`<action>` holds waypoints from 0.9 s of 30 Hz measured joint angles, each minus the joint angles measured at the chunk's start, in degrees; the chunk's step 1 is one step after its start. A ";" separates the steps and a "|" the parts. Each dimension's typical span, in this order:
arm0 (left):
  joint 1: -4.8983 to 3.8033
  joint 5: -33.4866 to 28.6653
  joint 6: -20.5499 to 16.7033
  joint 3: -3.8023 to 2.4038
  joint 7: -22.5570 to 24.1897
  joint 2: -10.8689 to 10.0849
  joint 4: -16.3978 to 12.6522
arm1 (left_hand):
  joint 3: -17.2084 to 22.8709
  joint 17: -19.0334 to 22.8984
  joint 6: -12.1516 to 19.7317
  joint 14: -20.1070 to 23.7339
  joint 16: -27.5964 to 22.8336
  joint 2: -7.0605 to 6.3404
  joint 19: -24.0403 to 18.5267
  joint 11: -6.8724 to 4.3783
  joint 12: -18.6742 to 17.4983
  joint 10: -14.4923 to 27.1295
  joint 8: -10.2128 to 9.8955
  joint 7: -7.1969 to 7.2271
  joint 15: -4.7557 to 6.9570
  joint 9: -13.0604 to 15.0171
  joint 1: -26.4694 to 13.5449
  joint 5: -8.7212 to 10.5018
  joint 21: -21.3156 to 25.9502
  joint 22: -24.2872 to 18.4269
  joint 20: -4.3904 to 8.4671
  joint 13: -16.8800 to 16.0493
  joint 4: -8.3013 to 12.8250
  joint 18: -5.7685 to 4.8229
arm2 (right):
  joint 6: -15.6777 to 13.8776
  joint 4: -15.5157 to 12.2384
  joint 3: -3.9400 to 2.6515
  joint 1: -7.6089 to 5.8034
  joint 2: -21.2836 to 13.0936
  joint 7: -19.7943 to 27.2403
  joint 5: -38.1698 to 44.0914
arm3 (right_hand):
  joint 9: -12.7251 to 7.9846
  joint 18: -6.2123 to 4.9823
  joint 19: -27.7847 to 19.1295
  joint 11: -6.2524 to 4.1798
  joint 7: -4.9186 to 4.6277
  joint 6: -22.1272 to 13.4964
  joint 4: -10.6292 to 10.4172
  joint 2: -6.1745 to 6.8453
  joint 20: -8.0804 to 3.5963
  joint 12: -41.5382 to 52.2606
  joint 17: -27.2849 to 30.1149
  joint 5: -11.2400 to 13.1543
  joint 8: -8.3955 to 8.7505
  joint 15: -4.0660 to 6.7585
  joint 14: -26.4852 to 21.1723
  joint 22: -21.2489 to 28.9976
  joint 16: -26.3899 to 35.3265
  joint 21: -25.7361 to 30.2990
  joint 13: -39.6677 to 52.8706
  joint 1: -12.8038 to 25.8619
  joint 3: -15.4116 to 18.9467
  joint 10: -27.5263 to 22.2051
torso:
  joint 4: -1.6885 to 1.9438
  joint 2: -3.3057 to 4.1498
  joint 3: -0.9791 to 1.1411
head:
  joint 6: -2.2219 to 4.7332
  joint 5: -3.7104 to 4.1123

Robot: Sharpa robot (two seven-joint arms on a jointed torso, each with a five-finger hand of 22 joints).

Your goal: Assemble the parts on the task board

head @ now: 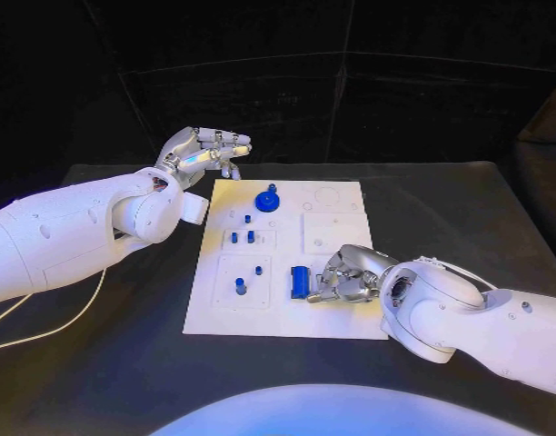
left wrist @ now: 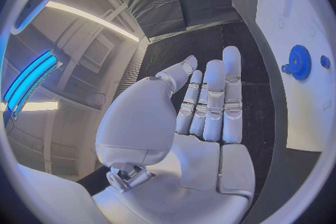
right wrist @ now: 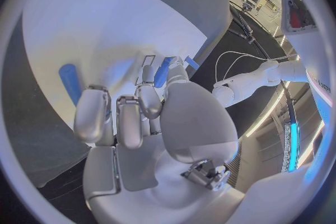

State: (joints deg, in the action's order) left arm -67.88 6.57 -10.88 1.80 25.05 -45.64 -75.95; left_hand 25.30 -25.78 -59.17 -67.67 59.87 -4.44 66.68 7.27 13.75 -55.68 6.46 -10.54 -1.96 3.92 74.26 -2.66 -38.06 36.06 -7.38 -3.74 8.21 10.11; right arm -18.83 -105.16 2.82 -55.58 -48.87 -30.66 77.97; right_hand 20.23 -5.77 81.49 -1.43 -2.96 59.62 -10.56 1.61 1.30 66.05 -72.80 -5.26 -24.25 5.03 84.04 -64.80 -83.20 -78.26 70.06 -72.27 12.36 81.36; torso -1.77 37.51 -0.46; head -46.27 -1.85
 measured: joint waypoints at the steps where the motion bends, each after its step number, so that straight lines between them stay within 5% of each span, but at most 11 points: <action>1: 0.00 0.00 0.00 0.00 -0.01 -0.01 0.00 | 0.00 0.00 0.00 0.00 0.00 0.00 0.00 0.00 0.00 0.00 0.00 0.00 0.00 0.00 0.00 0.00 0.00 0.00 0.00 0.00 0.00 0.00 | -0.08 -0.23 0.00 0.00 -0.17 0.14 0.00 | 0.01 0.00 0.00 0.00 0.00 0.00 -0.15 0.14 0.00 0.00 0.00 0.30 0.00 0.00 0.00 0.00 0.00 0.00 0.04 0.14 0.15 0.00 | -0.01 0.00 0.01 | 0.01 -0.01; 7: 0.00 0.00 0.03 0.01 -0.06 -0.08 -0.01 | 0.00 0.00 0.00 0.00 0.00 0.00 0.00 0.00 0.00 0.00 0.00 0.00 0.00 0.00 0.00 0.00 0.00 0.00 0.00 0.00 0.00 0.00 | -1.35 -2.57 0.01 0.00 -3.01 1.85 -0.19 | 0.03 0.00 0.00 0.00 -0.32 -0.96 -0.42 0.41 0.00 0.00 0.23 0.49 0.74 0.00 0.00 0.00 0.00 0.00 0.10 0.89 0.73 0.00 | -0.04 -0.04 0.02 | 0.13 -0.05; 13: 0.00 0.00 0.05 0.01 -0.09 -0.14 0.01 | 0.00 0.00 0.00 0.00 0.00 0.00 0.00 0.00 0.00 0.00 0.21 0.00 0.00 0.00 0.00 0.00 0.00 0.00 0.00 0.00 0.00 0.00 | -2.88 -4.96 0.01 -0.66 -8.49 4.42 -0.88 | -0.91 0.00 0.00 0.75 -1.37 -3.15 1.05 -1.59 0.00 0.00 0.23 -3.87 3.19 -0.15 -0.14 -0.16 0.00 0.00 0.16 -1.72 0.21 -0.11 | -0.09 -0.11 0.02 | 0.29 0.29; 21: 0.00 0.00 0.05 0.07 -0.10 -0.14 0.02 | -0.10 -0.01 0.00 0.00 0.00 0.00 0.00 0.00 0.00 0.00 0.21 0.00 0.00 0.00 0.00 0.00 0.00 0.01 0.00 0.00 0.10 0.00 | -3.41 -5.38 -0.05 -1.83 -13.99 6.03 -1.13 | -2.21 -0.01 -0.07 1.03 -1.53 -2.99 2.28 -2.86 0.36 -0.62 0.13 -9.93 5.63 -0.43 0.00 -0.26 0.00 0.00 0.07 -3.30 0.41 -0.39 | -0.24 -0.18 0.02 | 0.43 1.06; 27: 0.00 0.00 0.08 0.30 -0.11 -0.08 0.00 | -0.16 -0.01 0.00 0.00 0.00 0.00 0.00 0.00 0.00 0.00 0.21 0.00 0.00 0.00 0.00 0.00 0.00 0.01 0.00 0.00 0.16 0.00 | -2.97 -4.10 0.01 -1.95 -14.60 5.62 0.39 | -2.58 0.00 -0.05 1.03 -1.66 -2.16 1.98 -2.92 0.38 -0.83 0.14 -10.40 6.01 -0.43 0.00 -0.25 0.00 0.00 -0.03 -3.36 1.03 -0.39 | -0.31 -0.20 0.06 | 0.53 2.14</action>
State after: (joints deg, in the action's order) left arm -67.87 6.57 -10.80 2.10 24.94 -45.72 -75.95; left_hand 25.14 -25.79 -59.17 -67.67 59.86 -4.44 66.68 7.27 13.75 -55.68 6.67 -10.54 -1.96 3.91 74.26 -2.66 -38.06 36.07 -7.38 -3.74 8.37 10.11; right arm -21.80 -109.26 2.82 -57.53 -63.47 -25.04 78.35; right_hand 17.65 -5.77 81.44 -0.40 -4.61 57.46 -8.58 -1.31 1.68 65.21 -72.66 -15.66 -18.25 4.60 84.04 -65.05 -83.21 -78.26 70.02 -75.63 13.39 80.96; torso -2.09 37.32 -0.40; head -45.74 0.29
